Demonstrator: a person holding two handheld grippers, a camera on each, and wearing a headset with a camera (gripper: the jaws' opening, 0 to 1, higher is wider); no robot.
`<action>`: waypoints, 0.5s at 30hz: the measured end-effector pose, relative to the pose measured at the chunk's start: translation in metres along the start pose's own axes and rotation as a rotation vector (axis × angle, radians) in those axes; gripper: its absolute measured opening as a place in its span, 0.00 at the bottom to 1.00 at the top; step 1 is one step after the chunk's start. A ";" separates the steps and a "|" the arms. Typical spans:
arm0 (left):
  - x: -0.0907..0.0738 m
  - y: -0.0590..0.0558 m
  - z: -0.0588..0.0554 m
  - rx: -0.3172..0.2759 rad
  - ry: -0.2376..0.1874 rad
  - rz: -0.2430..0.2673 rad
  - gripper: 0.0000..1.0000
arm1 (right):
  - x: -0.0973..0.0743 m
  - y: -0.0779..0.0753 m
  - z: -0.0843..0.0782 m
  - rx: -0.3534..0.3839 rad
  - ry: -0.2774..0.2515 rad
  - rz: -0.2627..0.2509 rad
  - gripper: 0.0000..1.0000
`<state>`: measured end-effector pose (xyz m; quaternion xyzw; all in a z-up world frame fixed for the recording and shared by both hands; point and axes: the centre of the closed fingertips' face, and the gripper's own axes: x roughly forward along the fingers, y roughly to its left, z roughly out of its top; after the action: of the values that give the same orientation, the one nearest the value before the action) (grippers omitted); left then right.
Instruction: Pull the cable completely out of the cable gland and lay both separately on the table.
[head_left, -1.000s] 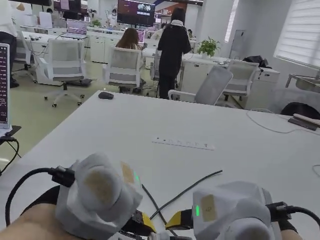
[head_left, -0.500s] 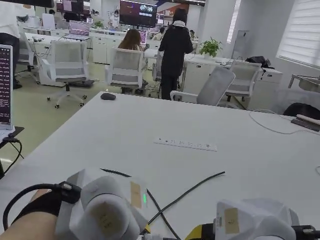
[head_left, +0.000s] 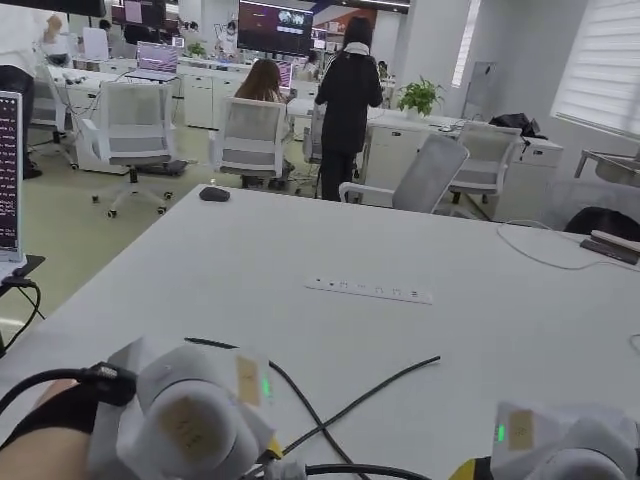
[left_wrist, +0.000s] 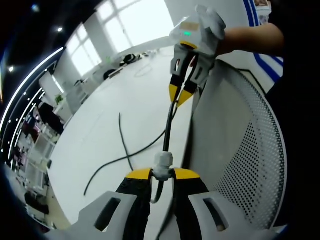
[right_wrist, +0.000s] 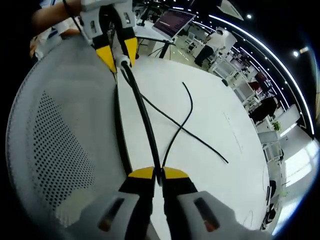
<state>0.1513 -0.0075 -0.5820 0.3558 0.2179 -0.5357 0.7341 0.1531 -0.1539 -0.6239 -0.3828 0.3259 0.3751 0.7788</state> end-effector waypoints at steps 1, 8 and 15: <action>0.000 0.001 -0.002 -0.002 0.002 0.003 0.16 | 0.000 -0.001 -0.003 0.006 0.006 0.003 0.03; -0.001 -0.001 0.001 -0.013 -0.006 0.001 0.16 | 0.005 -0.002 -0.015 0.056 0.012 0.034 0.03; -0.001 -0.002 0.002 -0.017 -0.008 -0.004 0.16 | 0.004 -0.020 -0.035 0.086 0.040 0.008 0.03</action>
<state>0.1493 -0.0086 -0.5809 0.3469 0.2201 -0.5368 0.7369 0.1638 -0.1902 -0.6369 -0.3551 0.3586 0.3563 0.7863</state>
